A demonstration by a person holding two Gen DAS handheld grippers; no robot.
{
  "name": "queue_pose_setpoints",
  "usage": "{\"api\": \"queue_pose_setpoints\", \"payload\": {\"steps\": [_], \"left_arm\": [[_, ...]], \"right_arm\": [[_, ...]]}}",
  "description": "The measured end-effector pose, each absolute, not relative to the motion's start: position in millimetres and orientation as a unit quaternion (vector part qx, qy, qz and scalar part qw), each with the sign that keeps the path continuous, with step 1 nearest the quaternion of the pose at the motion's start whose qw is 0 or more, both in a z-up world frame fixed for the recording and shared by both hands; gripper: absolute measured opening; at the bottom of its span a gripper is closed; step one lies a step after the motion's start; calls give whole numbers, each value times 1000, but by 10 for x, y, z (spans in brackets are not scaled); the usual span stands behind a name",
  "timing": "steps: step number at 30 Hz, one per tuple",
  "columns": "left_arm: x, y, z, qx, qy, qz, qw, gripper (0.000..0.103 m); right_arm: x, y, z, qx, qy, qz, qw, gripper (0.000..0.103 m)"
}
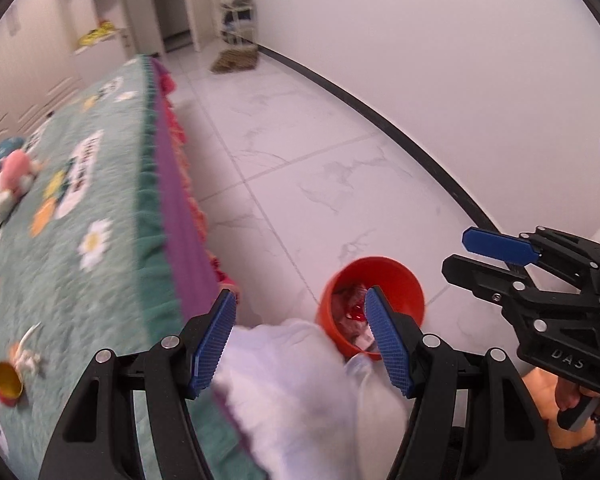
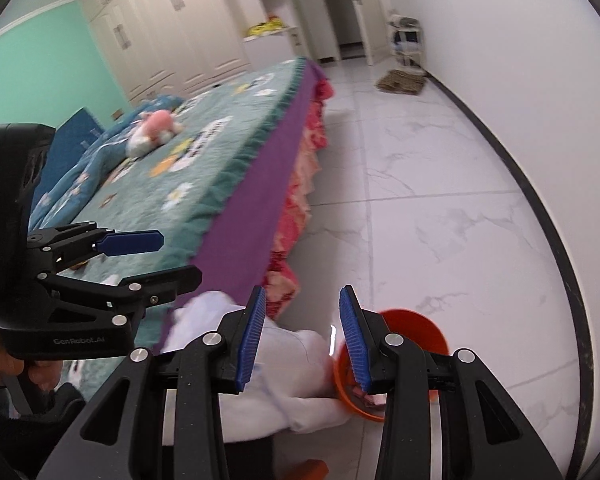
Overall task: Collect trash
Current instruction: 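Move both open tools back over the bed toward the red cup and white rope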
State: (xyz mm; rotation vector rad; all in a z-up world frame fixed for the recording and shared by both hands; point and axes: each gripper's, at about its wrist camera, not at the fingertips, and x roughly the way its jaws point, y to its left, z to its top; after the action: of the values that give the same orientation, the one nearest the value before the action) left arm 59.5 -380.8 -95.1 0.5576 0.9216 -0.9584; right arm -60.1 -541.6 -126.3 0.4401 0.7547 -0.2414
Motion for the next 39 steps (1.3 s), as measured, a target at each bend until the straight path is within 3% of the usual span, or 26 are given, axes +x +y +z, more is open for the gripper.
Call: {"api": "queue_pose_setpoints", "payload": {"steps": [3,21,39], "left_arm": [[705,-3466,-839,233,416,-416,774,77],[1401,-1434,-585,120,430,-238,862,77],[2120,-448,-756,64,457,-155,874,77]], "right_arm": [[-437,-5206,-1173,194,367,-92,905,40],[1049,-3335,-785,82,378,106,916,40],[2152,-2155,-875,18,406,207,890,40]]}}
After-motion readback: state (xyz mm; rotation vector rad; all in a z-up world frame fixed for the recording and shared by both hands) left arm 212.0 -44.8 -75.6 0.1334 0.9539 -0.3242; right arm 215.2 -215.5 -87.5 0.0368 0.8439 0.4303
